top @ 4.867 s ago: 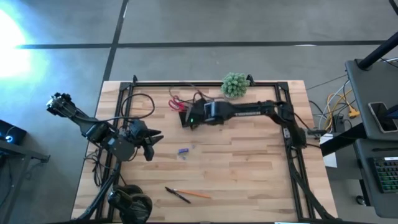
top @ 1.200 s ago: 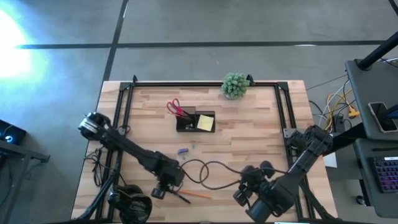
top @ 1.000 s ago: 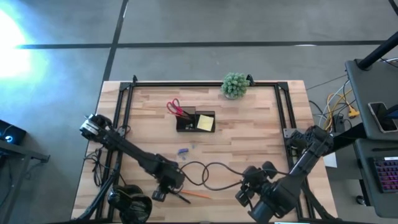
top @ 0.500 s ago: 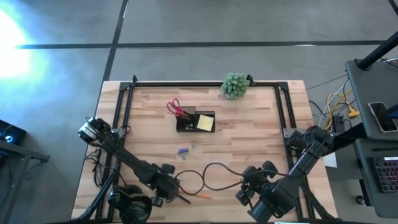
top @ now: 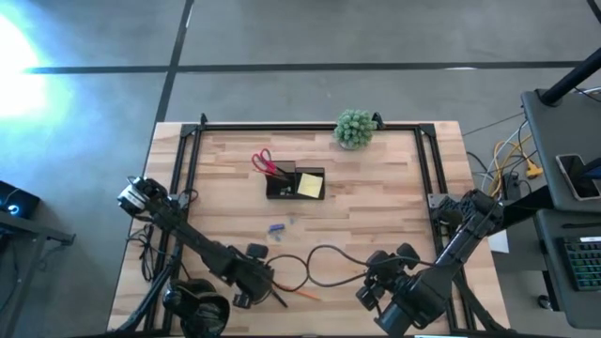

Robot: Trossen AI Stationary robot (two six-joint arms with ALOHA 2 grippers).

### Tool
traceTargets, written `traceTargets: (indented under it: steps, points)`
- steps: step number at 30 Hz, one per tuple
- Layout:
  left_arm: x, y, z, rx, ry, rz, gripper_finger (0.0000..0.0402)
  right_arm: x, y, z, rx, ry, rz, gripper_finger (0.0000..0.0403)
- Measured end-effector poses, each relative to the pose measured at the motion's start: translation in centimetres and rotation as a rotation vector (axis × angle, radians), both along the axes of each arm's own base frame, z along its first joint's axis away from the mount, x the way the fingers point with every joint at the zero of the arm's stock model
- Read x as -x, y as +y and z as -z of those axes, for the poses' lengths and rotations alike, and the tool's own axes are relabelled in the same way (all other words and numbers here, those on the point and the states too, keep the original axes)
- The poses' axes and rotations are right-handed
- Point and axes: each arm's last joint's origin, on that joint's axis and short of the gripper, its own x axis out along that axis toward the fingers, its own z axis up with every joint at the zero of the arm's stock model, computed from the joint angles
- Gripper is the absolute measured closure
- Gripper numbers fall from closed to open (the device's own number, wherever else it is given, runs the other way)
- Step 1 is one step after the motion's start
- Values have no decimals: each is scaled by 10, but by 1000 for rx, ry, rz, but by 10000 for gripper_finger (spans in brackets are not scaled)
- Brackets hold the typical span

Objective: Pick and place office supplies into organizer
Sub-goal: Put the black pen into the desk organizer

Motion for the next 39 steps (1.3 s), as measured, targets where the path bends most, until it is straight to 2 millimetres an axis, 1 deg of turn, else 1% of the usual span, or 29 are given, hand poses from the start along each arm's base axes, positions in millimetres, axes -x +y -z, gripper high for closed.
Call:
traceTargets:
  steps: [4, 6, 8, 16, 19, 22, 25, 27, 29, 31, 33, 35, 37, 39]
  points:
    - [1, 1, 2, 4, 2, 14, 264, 0, 0, 0, 0, 0, 0, 216]
    - [2, 1, 3, -6, -2, 43, 270, 0, 0, 0, 2, 1, 0, 216]
    - [2, 1, 4, -12, -6, 70, 285, 0, 0, 0, 3, 3, 0, 216]
    - [6, 4, 8, -74, -20, 193, 375, 0, 0, 0, 3, 3, 0, 216]
    - [7, 6, 10, -101, -4, 239, 390, 0, 0, 0, 4, 3, 0, 216]
    - [8, 9, 4, -124, 60, 242, 396, 0, -1, 0, 7, 3, 1, 216]
    - [11, 14, -10, -172, 150, 280, 399, 1, -1, 0, 15, 8, 0, 216]
    - [12, 17, -23, -200, 192, 318, 397, 2, -2, 0, 23, 15, 0, 216]
    - [8, 19, -45, -212, 187, 341, 397, 2, -2, 0, 30, 14, 0, 216]
    - [7, 26, -67, -260, 191, 342, 397, 1, -2, 0, 37, 4, -2, 216]
    - [5, 33, -83, -330, 182, 333, 398, 1, -3, -1, 49, -8, -4, 216]
    - [1, 42, -98, -345, 157, 305, 398, 1, -3, -1, 63, -23, -6, 216]
    - [-4, 51, -109, -325, 126, 245, 399, 1, -3, -1, 73, -26, -14, 216]
    - [-8, 57, -111, -279, 118, 195, 400, 1, -3, -1, 78, -19, -26, 216]
